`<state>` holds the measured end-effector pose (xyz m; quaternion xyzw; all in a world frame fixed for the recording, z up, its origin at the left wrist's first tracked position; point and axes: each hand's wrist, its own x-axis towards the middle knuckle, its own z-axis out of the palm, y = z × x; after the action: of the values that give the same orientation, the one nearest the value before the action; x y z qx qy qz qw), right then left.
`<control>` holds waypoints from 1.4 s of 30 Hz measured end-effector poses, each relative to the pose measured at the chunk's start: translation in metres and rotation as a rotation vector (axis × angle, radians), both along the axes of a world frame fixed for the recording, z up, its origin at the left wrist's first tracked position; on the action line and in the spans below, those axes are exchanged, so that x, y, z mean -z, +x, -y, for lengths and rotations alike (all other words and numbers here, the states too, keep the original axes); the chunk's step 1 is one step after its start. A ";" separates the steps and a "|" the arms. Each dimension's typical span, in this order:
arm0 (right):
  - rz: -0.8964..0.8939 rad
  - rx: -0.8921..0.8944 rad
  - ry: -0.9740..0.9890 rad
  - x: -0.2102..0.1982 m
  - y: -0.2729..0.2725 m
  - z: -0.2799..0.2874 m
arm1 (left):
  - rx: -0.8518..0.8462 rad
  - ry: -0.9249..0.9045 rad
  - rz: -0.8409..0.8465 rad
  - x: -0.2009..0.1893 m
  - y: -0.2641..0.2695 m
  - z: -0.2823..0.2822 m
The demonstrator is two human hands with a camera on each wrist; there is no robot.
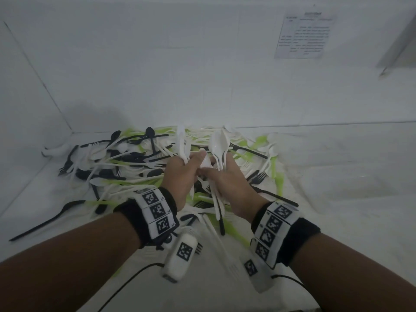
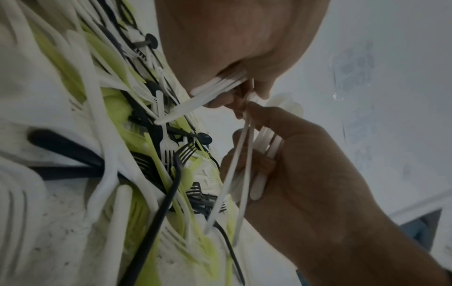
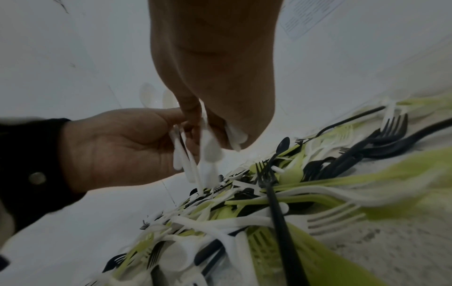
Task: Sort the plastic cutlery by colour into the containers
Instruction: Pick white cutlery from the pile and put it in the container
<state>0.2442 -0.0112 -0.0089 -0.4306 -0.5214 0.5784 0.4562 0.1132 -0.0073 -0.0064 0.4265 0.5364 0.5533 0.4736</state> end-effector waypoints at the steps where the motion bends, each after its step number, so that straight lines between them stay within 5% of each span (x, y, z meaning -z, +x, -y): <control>1: 0.012 0.012 0.013 0.001 0.001 -0.001 | 0.006 -0.002 -0.011 0.001 0.001 0.001; 6: 0.056 0.023 0.033 -0.002 0.009 0.001 | 0.044 -0.002 -0.008 0.004 0.004 0.000; 13: 0.130 0.238 -0.009 0.001 0.033 -0.012 | 0.052 0.006 -0.210 0.001 0.004 0.005; 18: 0.110 0.185 -0.063 0.000 0.039 -0.016 | 0.143 -0.129 -0.147 -0.003 0.000 0.010; 25: -0.012 0.155 -0.103 -0.002 0.026 -0.018 | 0.110 -0.053 -0.227 -0.003 0.002 0.009; 34: -0.146 0.074 -0.134 0.002 0.015 -0.017 | 0.241 -0.037 -0.038 0.001 0.003 0.010; 42: -0.033 0.270 -0.142 0.007 0.033 -0.034 | 0.108 -0.080 -0.189 0.006 -0.014 0.003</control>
<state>0.2774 0.0223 -0.0161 -0.5184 -0.4092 0.5542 0.5066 0.0988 -0.0102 -0.0124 0.4857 0.5768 0.4623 0.4666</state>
